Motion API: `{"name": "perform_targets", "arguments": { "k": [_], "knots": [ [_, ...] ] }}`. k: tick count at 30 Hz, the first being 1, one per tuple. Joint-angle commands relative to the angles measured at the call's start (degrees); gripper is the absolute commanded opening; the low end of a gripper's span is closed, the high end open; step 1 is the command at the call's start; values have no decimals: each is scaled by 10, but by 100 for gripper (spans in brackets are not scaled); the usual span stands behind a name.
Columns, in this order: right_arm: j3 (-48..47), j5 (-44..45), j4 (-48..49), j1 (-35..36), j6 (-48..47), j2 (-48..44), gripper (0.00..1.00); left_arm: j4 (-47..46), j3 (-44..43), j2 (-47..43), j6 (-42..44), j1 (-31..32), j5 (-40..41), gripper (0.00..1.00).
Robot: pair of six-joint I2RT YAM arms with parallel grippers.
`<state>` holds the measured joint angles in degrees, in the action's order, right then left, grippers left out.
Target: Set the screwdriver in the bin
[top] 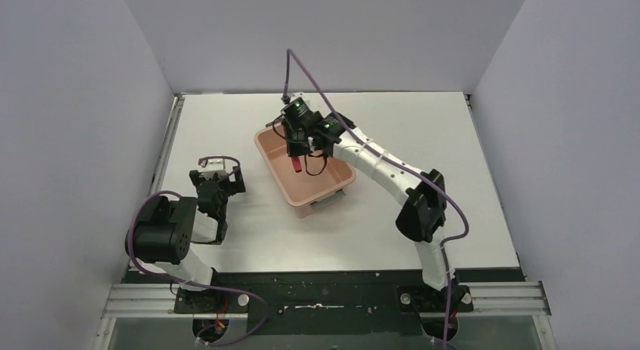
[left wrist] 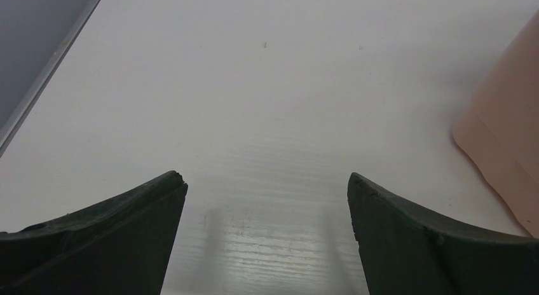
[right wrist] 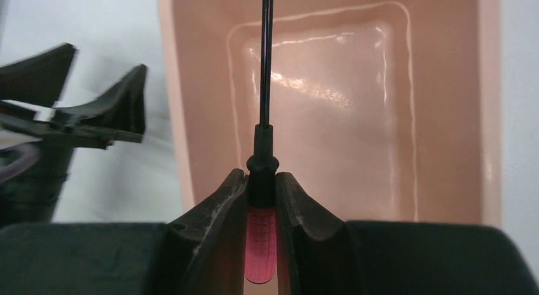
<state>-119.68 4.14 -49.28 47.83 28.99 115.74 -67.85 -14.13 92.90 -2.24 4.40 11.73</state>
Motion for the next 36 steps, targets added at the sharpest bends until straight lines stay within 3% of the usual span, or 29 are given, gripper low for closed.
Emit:
{"name": "perform_targets", "arguments": {
  "k": [1, 9, 18, 26, 27, 30, 36],
  "knots": [
    [0, 46, 15, -1, -25, 68, 0, -14, -5, -6, 5, 0, -6, 97],
    [111, 73, 59, 5, -18, 112, 0, -14, -5, -6, 5, 0, -7, 97],
    [139, 89, 56, 5, -22, 108, 46, -14, -5, -6, 5, 0, -7, 97],
    [66, 94, 33, 5, -64, 15, 60, -14, -5, -6, 5, 0, -7, 97],
    [61, 92, 35, 5, -74, -3, 66, -14, -5, -6, 6, 0, -7, 97],
    [74, 93, 60, -5, -99, -68, 98, -14, -5, -6, 6, 0, -7, 97],
    [270, 92, 205, -101, -127, -259, 100, -15, -5, -6, 5, 0, -6, 97]
  ]
}}
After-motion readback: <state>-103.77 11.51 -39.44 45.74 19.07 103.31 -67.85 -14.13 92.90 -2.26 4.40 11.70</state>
